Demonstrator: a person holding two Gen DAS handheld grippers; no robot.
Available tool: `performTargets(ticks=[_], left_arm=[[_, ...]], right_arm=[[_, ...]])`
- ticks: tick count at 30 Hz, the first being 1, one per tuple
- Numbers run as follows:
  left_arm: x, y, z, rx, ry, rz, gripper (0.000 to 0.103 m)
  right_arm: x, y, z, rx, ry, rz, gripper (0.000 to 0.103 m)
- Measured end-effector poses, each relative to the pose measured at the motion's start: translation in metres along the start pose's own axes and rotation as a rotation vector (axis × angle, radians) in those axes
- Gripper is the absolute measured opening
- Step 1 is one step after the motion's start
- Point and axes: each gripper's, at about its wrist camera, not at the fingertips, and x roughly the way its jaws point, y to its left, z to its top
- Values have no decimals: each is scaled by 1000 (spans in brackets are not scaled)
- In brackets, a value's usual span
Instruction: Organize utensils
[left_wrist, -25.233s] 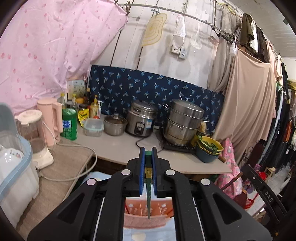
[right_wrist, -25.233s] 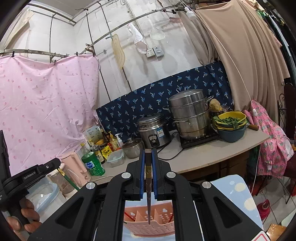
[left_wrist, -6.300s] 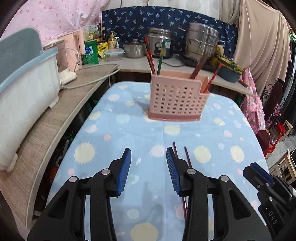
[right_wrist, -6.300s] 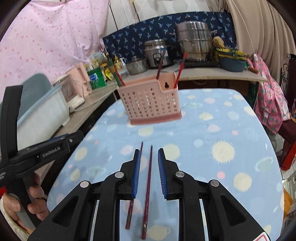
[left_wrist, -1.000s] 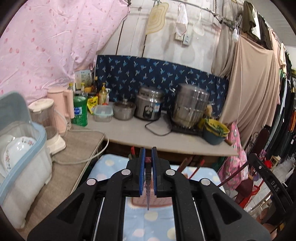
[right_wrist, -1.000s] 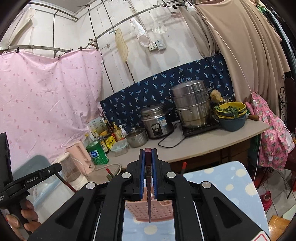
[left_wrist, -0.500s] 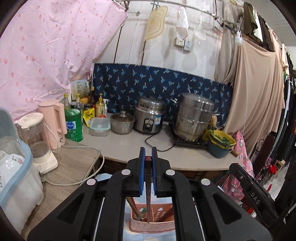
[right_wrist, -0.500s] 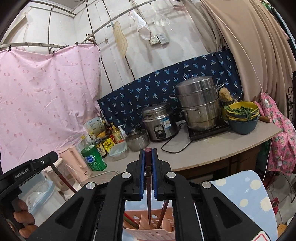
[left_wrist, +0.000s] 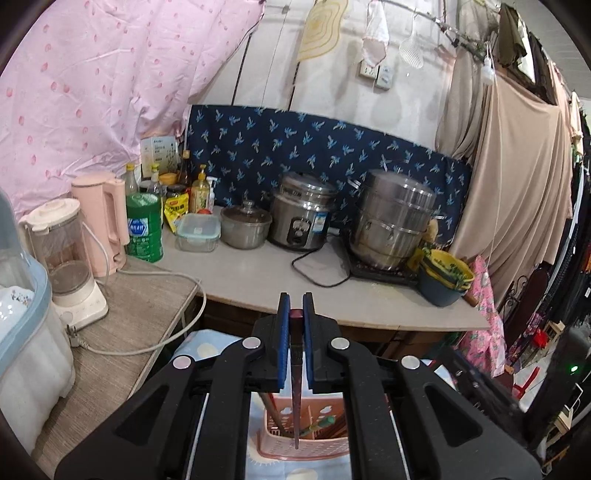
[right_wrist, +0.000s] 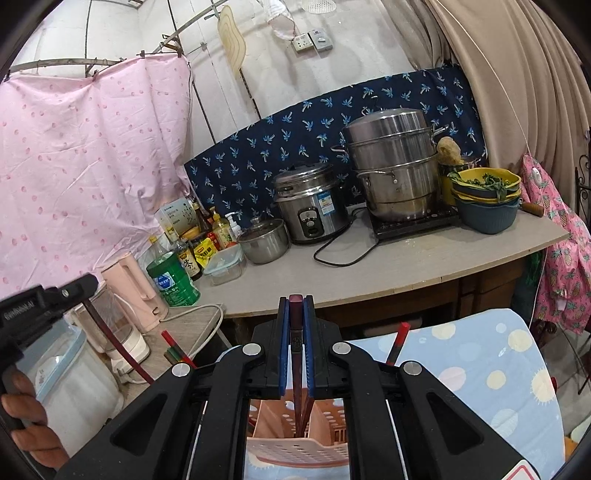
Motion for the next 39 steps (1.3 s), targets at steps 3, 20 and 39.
performTargets(ticks=[3,20,39], left_arm=[[-7,-4,13,3,-34,-7,7],[25,-3,12,8,-32,40,7],[32,8,-35,7,53,88,38]], right_arm=[[-2,1,4,-4,-10,3,7],[10,2,2,-4,9,7,7],[-3,1,-18,-30,33,-20,30]])
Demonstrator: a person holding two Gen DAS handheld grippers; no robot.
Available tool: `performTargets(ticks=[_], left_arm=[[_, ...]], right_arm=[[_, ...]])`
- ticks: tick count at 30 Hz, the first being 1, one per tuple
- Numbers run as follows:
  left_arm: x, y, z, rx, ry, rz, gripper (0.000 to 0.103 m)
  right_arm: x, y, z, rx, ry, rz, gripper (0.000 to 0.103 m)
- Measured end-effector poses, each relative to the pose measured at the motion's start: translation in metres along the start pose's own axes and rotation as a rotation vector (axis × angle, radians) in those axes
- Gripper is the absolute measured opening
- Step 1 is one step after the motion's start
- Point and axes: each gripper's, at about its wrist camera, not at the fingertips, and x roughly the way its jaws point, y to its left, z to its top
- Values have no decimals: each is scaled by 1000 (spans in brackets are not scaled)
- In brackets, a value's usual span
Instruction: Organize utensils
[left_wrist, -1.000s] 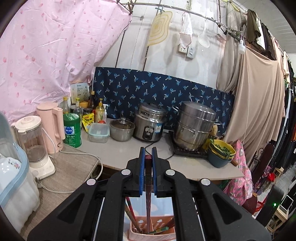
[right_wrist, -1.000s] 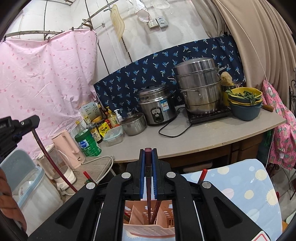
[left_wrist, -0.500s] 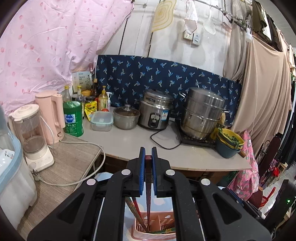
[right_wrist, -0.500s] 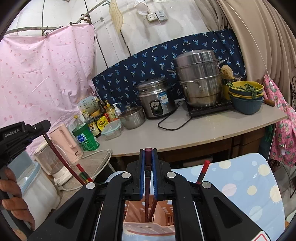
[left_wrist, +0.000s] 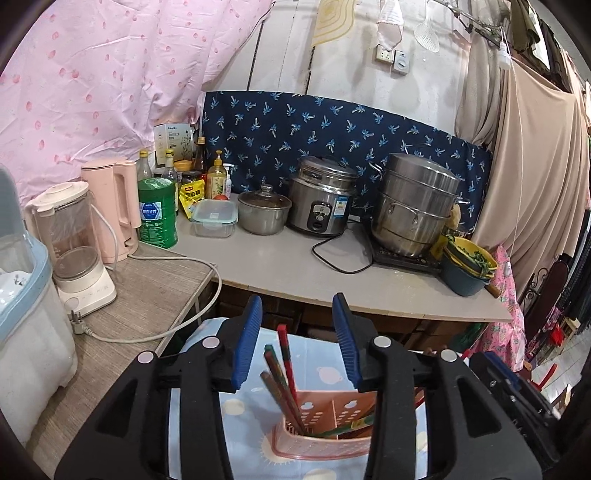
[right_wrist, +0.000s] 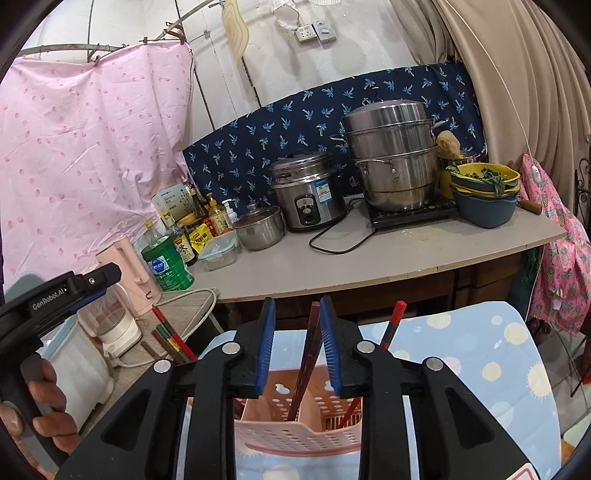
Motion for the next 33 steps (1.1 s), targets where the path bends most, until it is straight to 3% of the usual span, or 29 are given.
performTargets(ticks=[12,23,33], left_arm=[[-42,1,-43,58,43,58,59],[-80,1,-87,90,82,94,68],[-101,6,-118,91,100,122,81]], right_arm=[[-50,10,-31,-34,19,-11,46],[-98,22,-64,-79,19,-31,67],[-121,24,-94,-113,50,-69,76]])
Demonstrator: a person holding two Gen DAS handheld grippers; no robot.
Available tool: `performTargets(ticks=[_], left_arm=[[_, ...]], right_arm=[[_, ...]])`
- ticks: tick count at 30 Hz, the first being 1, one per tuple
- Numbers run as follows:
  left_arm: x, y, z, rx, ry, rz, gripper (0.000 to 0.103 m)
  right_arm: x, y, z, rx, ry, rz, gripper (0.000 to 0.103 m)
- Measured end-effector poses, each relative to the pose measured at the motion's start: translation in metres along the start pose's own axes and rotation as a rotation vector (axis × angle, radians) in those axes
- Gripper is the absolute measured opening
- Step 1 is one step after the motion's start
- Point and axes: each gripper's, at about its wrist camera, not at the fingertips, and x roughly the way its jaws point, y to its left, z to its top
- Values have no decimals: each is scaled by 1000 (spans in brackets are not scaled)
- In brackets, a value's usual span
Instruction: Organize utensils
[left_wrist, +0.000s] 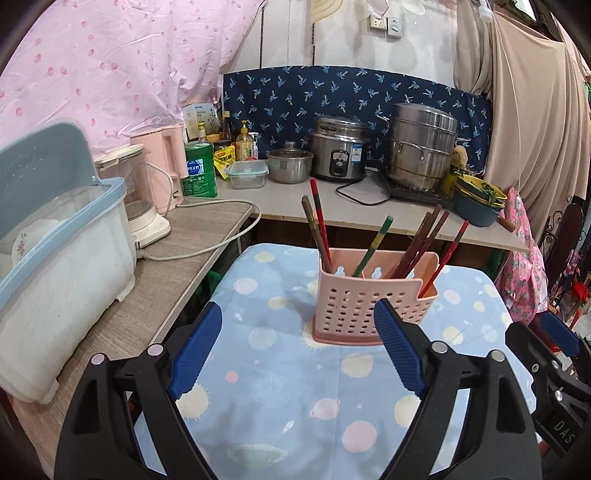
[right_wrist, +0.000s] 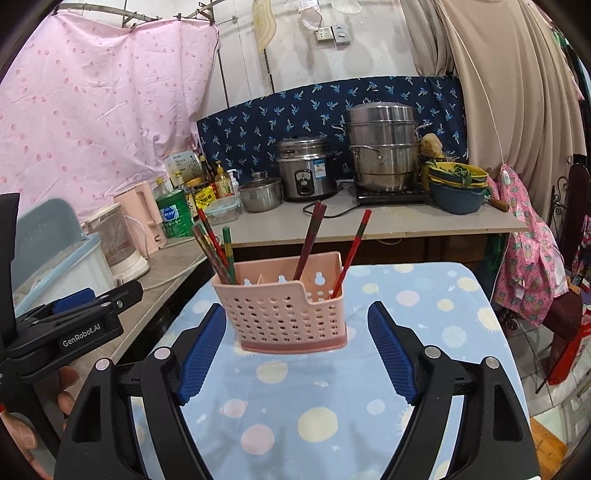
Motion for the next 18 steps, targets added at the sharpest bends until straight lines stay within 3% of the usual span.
performTargets(ticks=[6,18], left_arm=[[-2,4,-16,-5,19,13,89],[3,15,-46,-43,104,18,90]], right_arm=[[-6,-2,-17,8,27,-19,81],[-11,-2,-40,6,62,-36,84]])
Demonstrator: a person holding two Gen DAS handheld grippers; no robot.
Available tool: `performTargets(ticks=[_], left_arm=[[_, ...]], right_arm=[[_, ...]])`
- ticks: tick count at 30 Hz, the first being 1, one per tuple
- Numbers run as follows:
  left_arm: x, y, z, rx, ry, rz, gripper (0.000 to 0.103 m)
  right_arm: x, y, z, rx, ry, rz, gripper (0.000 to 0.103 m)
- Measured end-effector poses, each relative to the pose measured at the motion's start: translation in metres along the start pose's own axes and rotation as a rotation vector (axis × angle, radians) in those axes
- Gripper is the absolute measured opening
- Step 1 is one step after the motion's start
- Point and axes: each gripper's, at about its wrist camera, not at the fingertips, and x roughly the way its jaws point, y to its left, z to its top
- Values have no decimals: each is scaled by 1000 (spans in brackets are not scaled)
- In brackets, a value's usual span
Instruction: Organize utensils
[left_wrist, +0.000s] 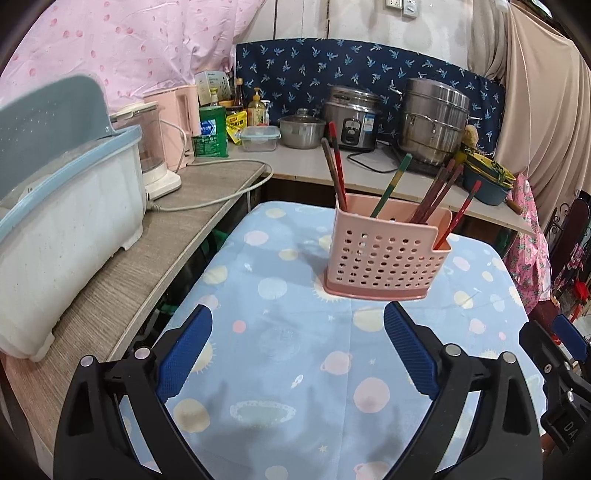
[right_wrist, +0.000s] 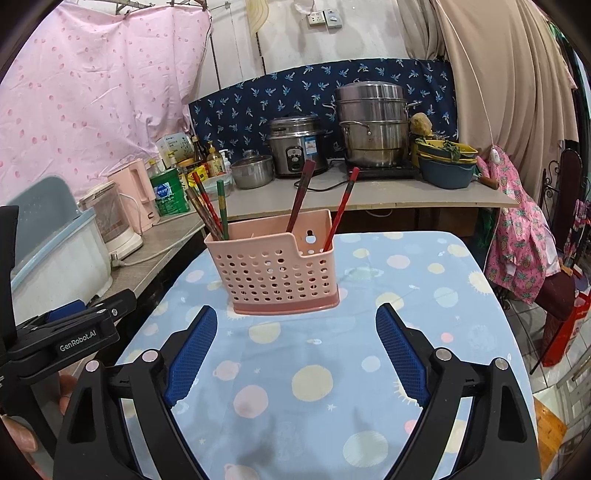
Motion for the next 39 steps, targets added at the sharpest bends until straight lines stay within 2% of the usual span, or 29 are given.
performTargets(ticks=[13,25,39], left_arm=[[0,1,-27,44,38,4,90],[1,0,-37,48,35,32,92],[3,-3,-48,63,46,31,92]], right_arm=[[0,0,-24,-7,42,-13,84],[0,-2,-38,-8,63,-20,85],[1,-2,-46,-4,78,-11,85]])
